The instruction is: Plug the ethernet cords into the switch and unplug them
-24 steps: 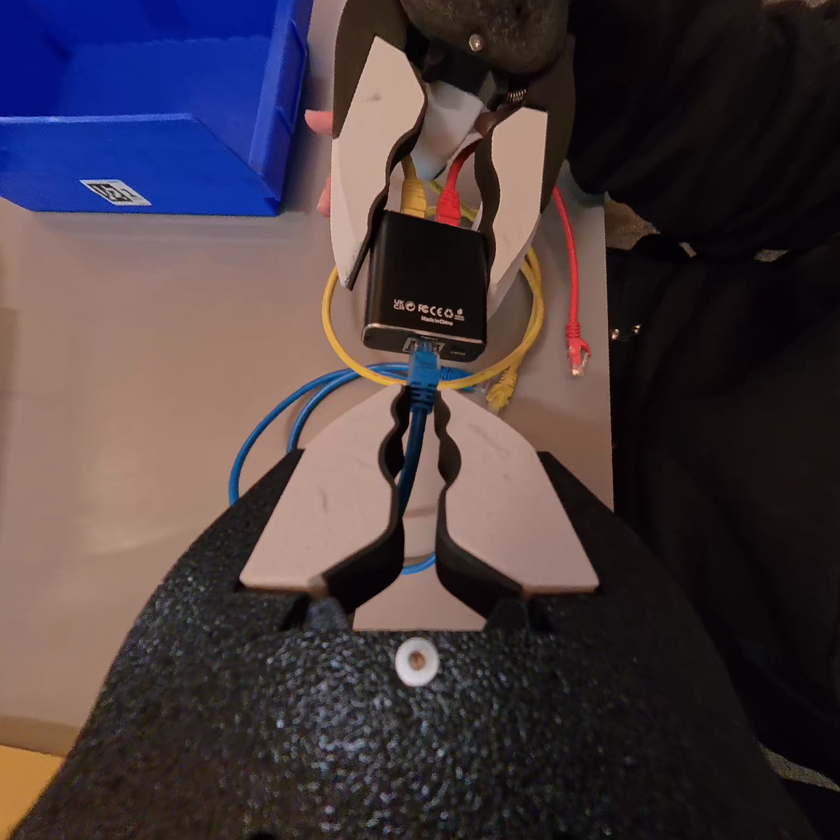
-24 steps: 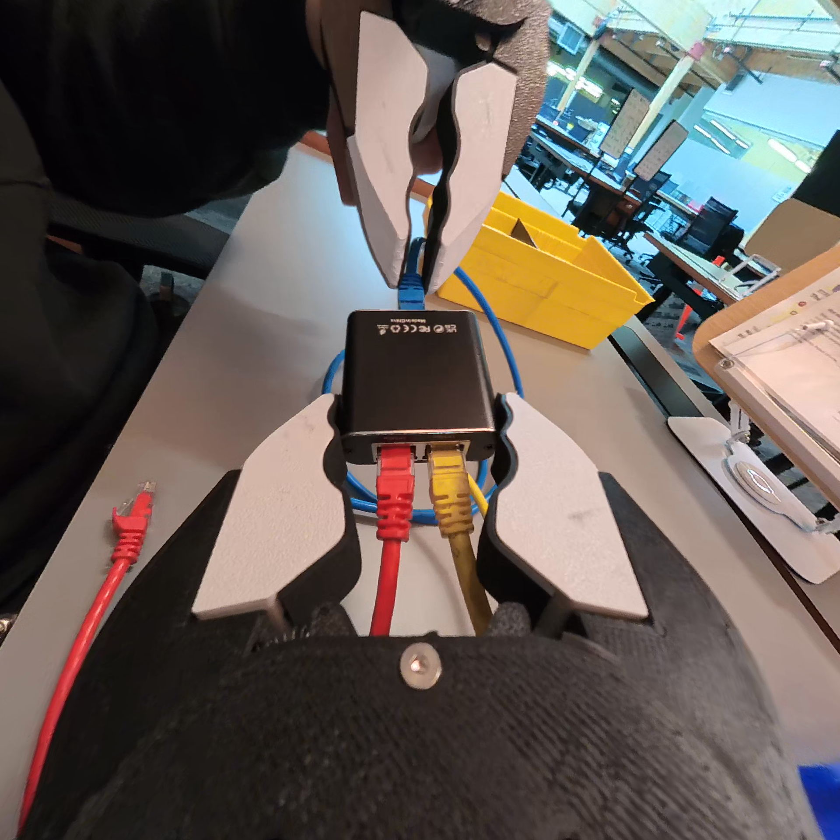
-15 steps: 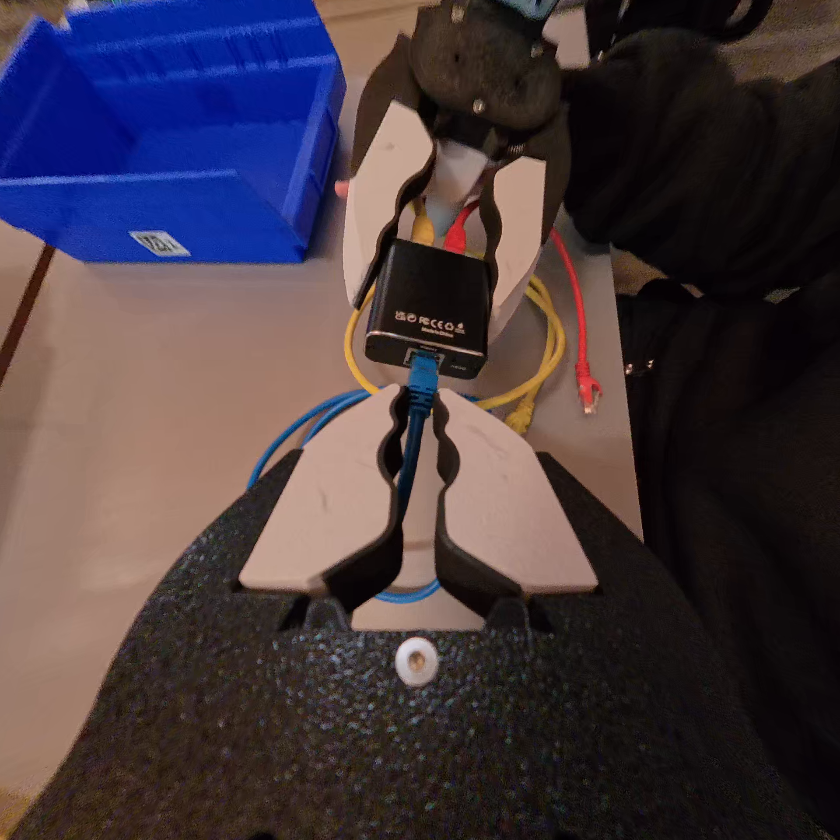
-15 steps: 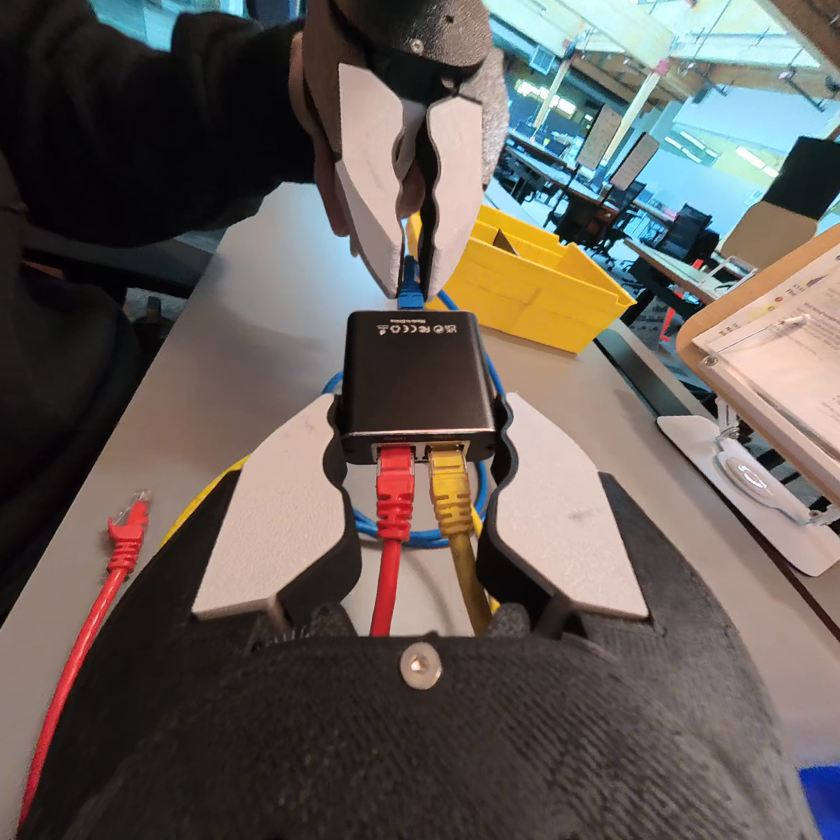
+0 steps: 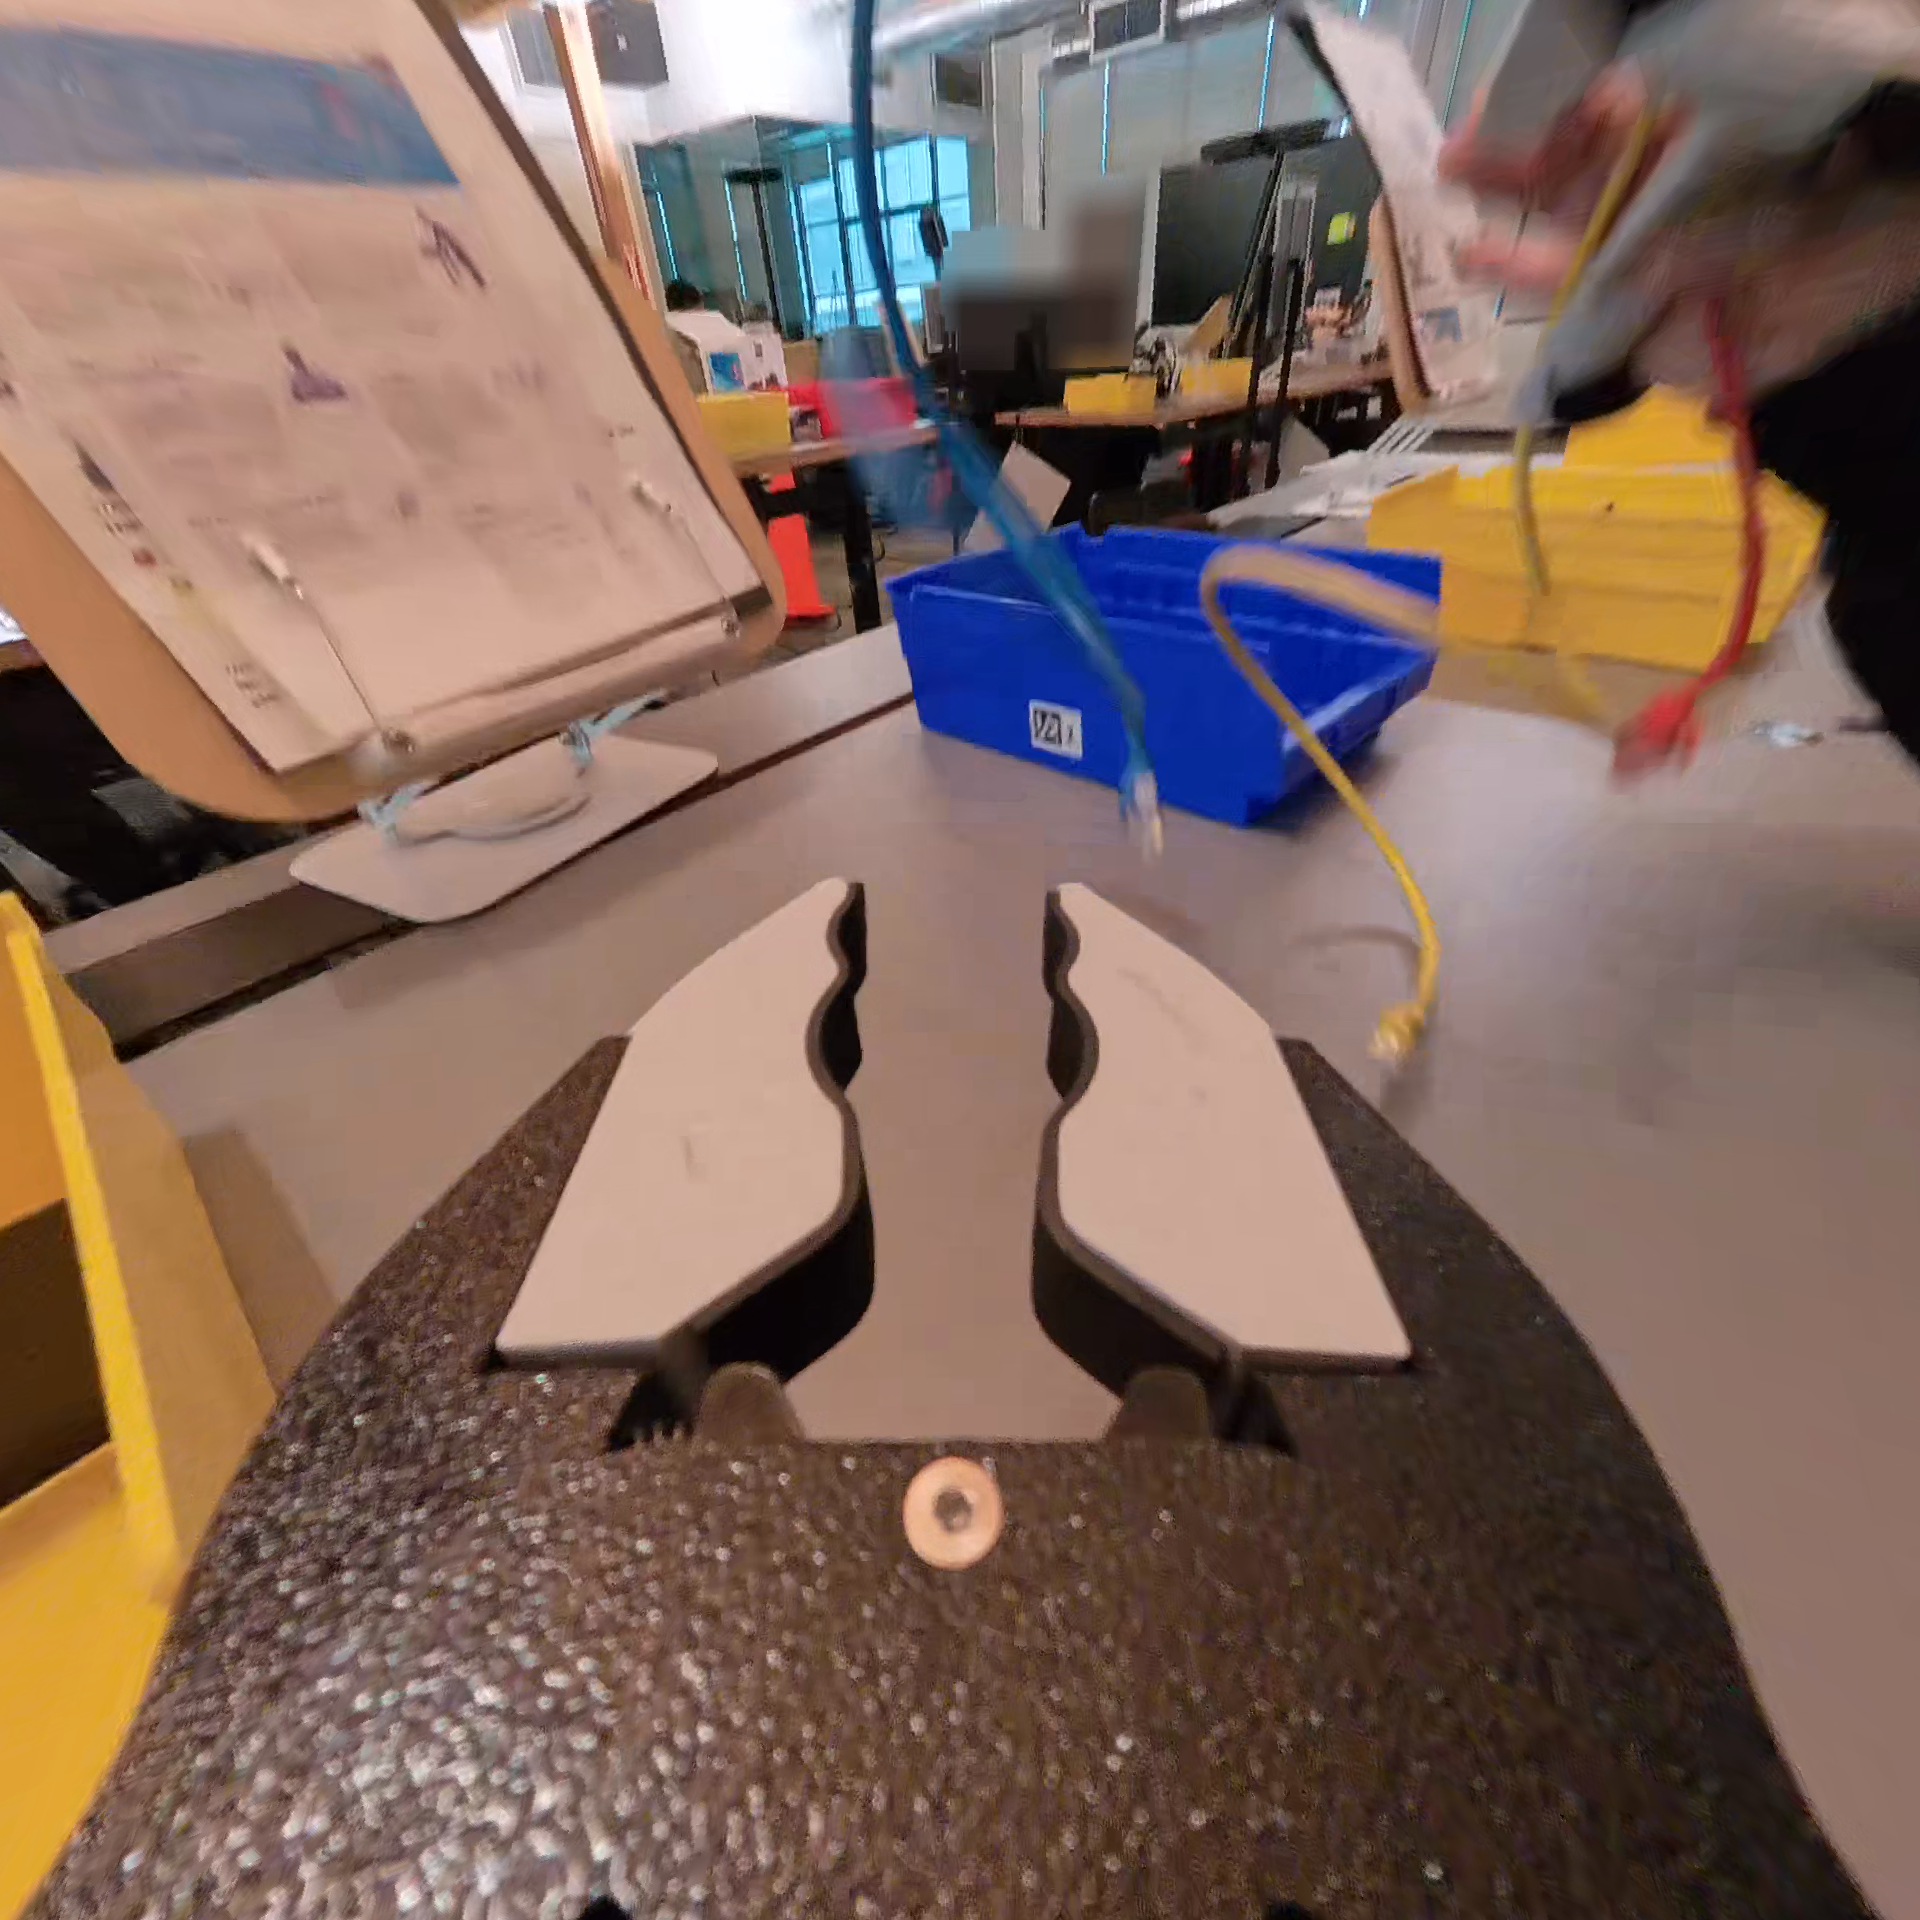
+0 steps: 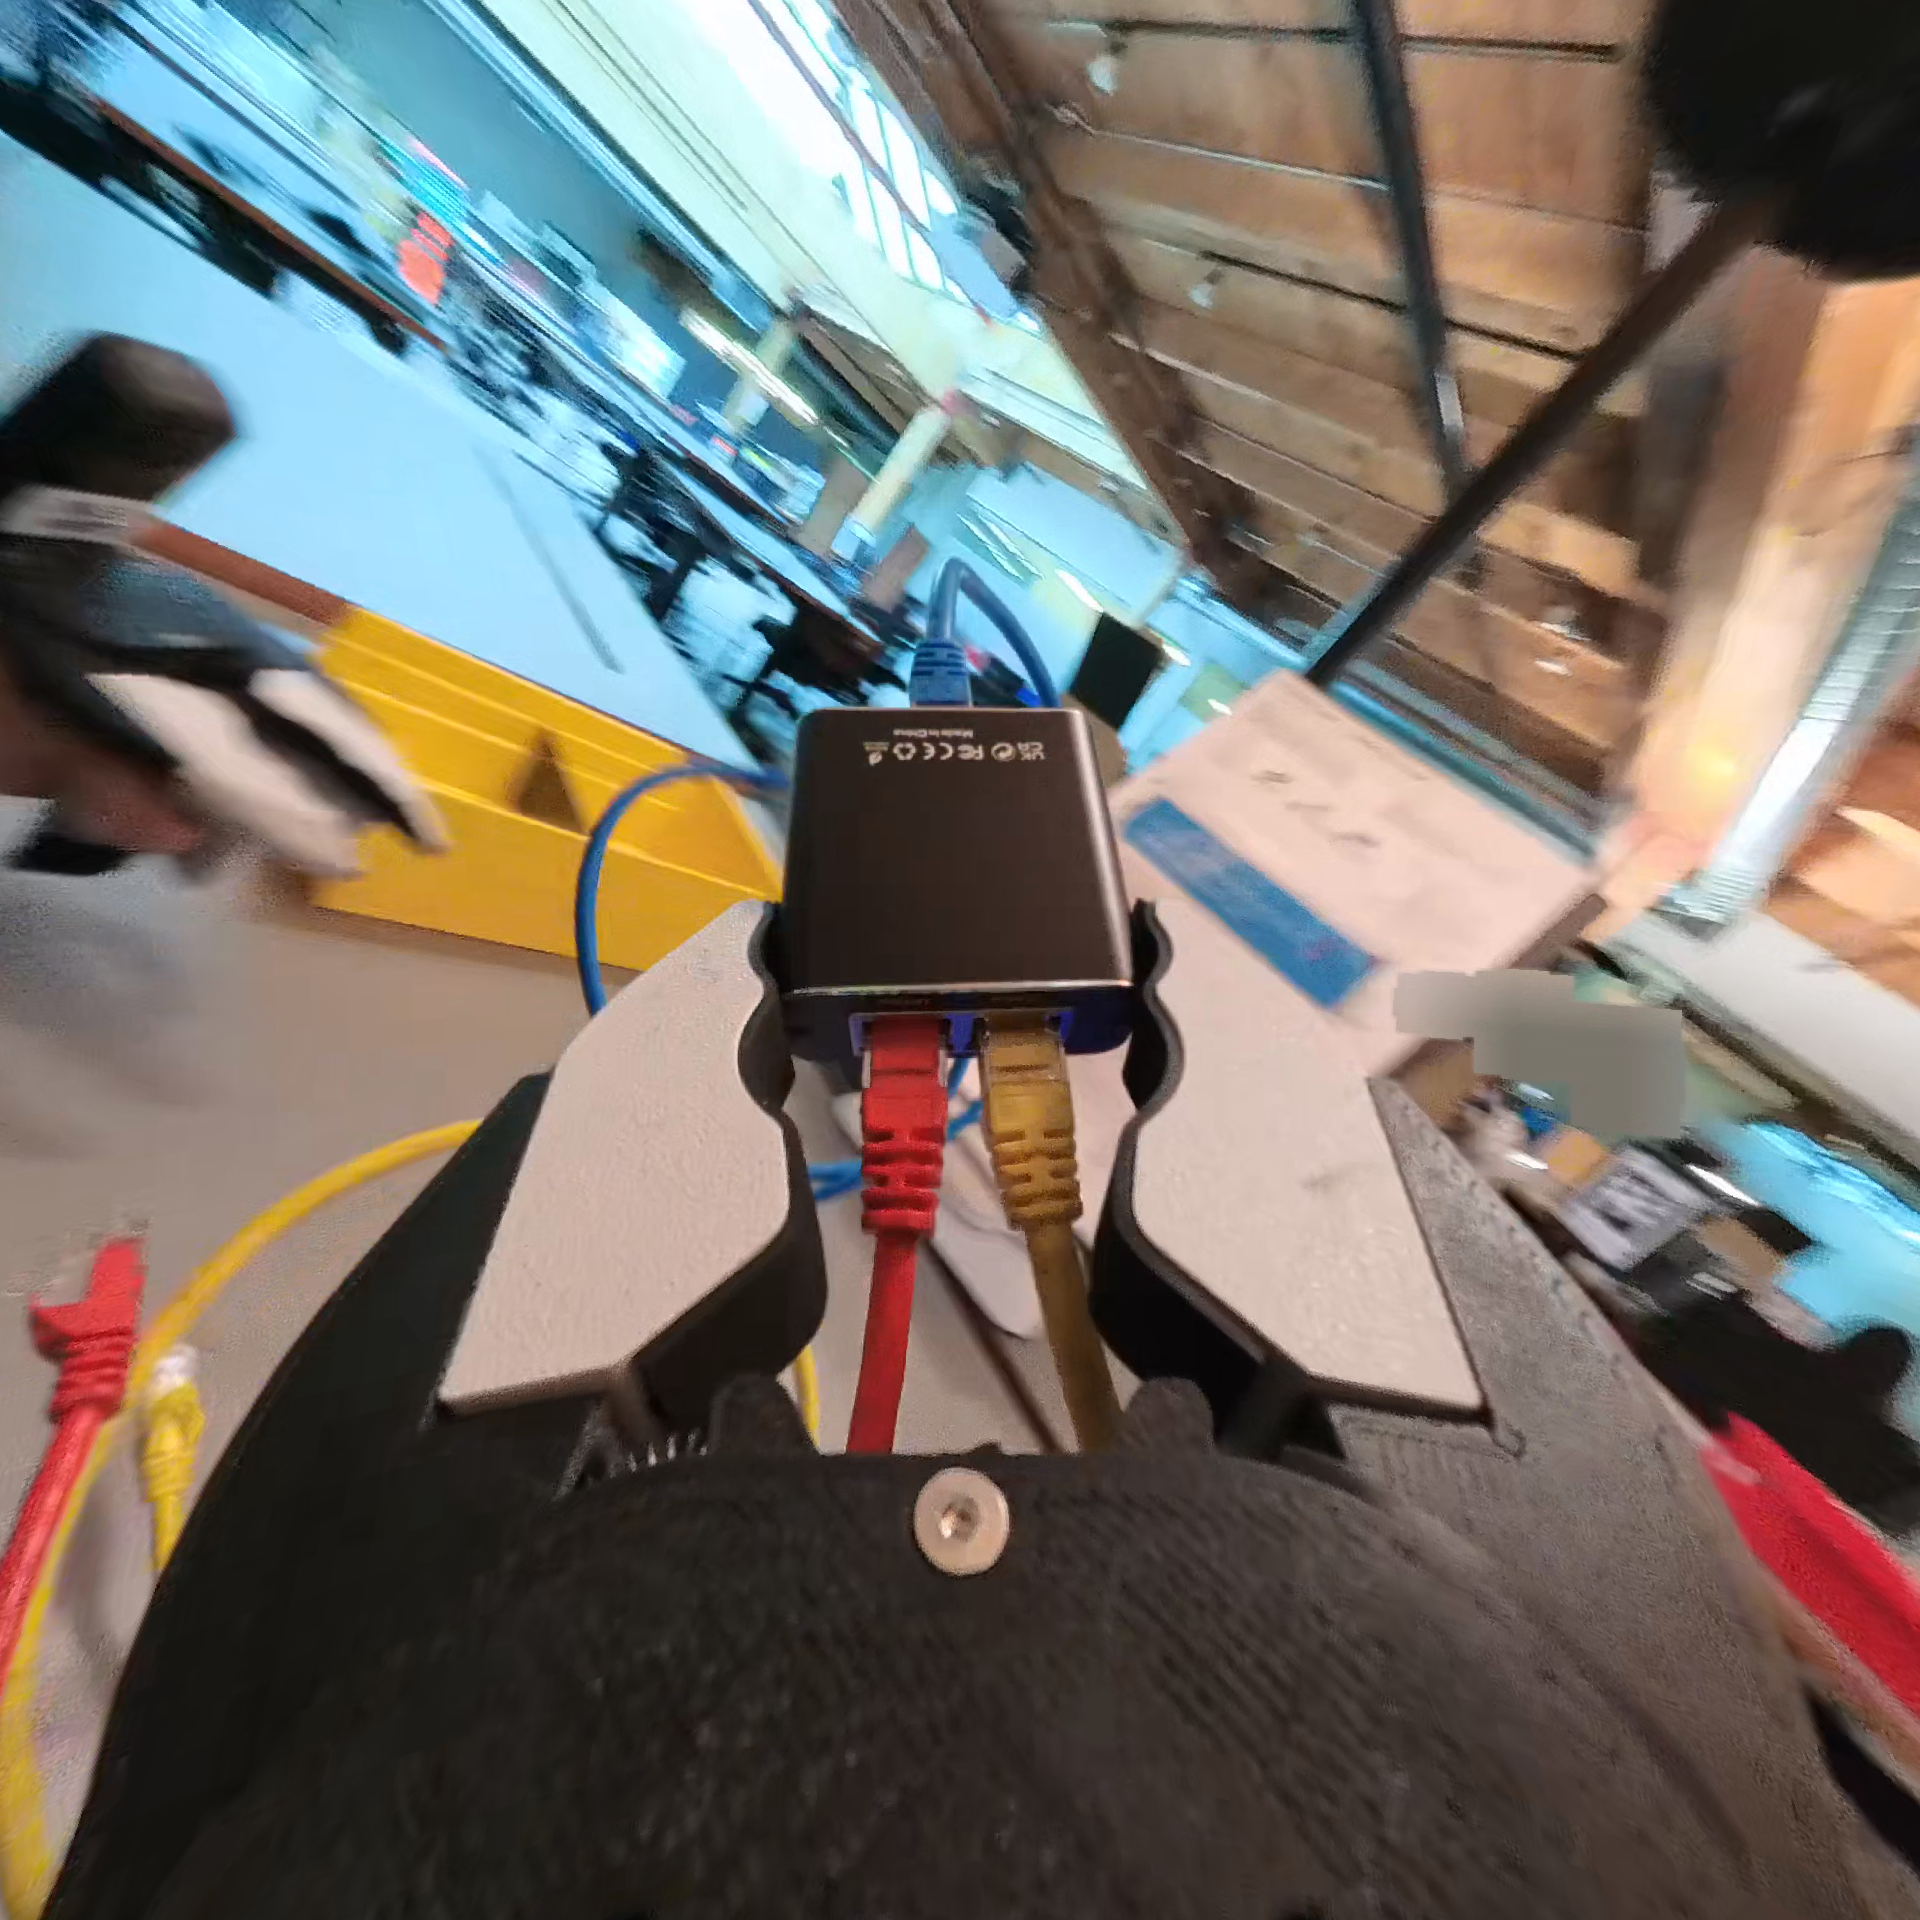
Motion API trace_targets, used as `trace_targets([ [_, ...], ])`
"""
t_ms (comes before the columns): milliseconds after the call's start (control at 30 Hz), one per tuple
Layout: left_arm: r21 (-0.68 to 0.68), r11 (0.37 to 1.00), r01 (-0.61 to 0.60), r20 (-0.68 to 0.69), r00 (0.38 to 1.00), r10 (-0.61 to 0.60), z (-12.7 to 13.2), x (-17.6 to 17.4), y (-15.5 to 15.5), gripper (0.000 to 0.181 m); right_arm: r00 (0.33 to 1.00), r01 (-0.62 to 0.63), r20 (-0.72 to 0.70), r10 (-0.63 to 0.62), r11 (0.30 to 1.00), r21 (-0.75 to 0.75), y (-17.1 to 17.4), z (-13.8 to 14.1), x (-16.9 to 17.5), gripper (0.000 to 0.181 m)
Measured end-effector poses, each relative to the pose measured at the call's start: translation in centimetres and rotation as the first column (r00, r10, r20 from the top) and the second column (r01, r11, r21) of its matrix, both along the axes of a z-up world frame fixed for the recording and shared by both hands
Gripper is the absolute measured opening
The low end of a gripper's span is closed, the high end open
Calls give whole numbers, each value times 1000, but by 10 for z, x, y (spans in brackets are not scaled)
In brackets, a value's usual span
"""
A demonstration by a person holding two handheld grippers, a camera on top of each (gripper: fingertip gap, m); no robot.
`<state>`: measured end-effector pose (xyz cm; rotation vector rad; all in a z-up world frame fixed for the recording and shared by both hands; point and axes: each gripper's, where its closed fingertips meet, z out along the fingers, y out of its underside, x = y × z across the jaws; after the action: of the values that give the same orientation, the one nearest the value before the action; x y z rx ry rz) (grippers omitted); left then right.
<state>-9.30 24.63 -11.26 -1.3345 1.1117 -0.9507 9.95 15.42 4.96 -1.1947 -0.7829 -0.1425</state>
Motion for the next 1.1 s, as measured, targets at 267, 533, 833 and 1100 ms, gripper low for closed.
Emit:
trace_targets([
  [267, 32, 999, 32, -185, 982, -26, -41, 2, 7, 32, 880, 465, 82, -468, 884, 53, 50, 26, 142, 62],
  [533, 49, 997, 57, -284, 958, -41, -58, -2, 7, 32, 911, 413, -62, -408, 901, 133, 35, 84, 155, 62],
  [833, 39, 996, 77, -336, 940, -60, -69, -1, 4, 32, 937, 341, -147, -316, 917, 208, -11, 148, 98, 62],
  [1100, 30, 993, 118, -337, 936, -101, -71, 5, -6, 31, 784, 583, 44, -619, 759, 291, 15, 160, 148, 62],
])
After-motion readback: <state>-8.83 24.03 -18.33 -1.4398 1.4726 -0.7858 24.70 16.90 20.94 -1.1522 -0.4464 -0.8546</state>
